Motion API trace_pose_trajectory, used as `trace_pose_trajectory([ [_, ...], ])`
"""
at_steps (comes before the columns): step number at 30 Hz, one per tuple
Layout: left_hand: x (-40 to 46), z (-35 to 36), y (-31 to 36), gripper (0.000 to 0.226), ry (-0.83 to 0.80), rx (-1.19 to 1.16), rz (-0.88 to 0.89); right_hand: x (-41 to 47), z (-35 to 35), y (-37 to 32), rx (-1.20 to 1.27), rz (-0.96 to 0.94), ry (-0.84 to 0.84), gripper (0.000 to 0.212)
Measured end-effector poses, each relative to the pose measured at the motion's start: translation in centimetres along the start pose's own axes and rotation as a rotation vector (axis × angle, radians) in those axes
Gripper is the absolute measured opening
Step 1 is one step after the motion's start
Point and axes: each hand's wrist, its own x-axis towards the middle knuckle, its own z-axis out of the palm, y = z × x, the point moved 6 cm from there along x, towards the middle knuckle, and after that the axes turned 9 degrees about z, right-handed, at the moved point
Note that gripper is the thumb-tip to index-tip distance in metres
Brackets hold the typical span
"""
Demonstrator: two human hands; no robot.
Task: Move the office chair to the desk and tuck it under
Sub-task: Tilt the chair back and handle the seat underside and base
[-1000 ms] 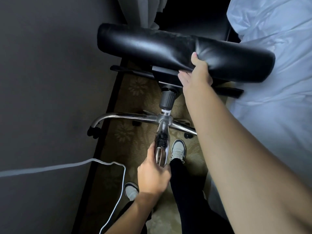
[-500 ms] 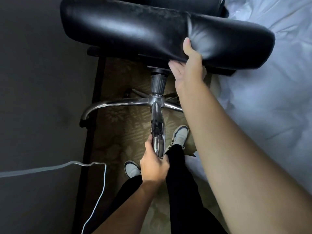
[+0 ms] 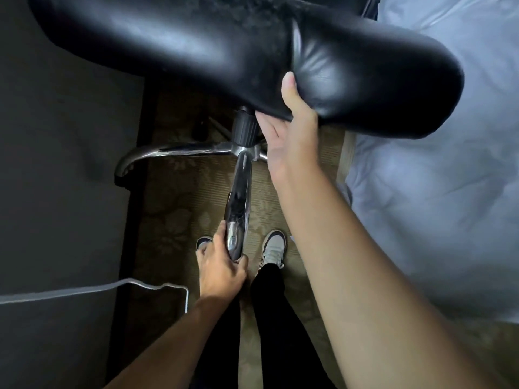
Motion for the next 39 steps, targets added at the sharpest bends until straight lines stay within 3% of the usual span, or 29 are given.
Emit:
trace_pose_trajectory([
  [9,-1.3,0.4,-2.0,0.085,-0.025,0.004,-0.008,-1.4,-2.1,1.4,0.016,0.056,-0.013,0.05],
  [15,-3.1,0.8,-4.0,0.088,-0.048,0.143,-0.012,-2.9,-5.4,3.5,0.032,0.09,-0.067,0.051],
  [20,-4.3,1.5,-6.0,0.082,-0.186,0.332,-0.12,-4.1,-8.3,5.0,0.02,0.094,-0.124,0.05],
  [27,-4.4,0.3,-5.8,0.101,-0.405,0.54,-0.336,-5.1,-9.8,7.0,0.057,0.074,-0.116,0.048],
  [29,-3.6,-1.7,-3.4,0.092,-0.284,0.309,-0.308,-5.3,-10.1,7.8,0.053,0.073,-0.116,0.05],
  [32,-0.7,-7.7,2.0,0.071,0.13,-0.771,-0.267,-5.8,-10.7,8.8,0.055,0.065,-0.125,0.054],
  [33,0.6,-9.6,3.5,0.073,0.197,-0.977,-0.263,-5.6,-11.0,8.9,0.046,0.057,-0.125,0.058],
  [36,3.6,-13.6,6.1,0.073,0.196,-1.16,-0.268,-6.2,-11.9,10.1,0.052,0.062,-0.132,0.074],
  [39,3.9,-13.8,6.5,0.056,0.25,-1.117,-0.347,-6.6,-12.9,11.5,0.011,0.089,-0.159,0.06],
])
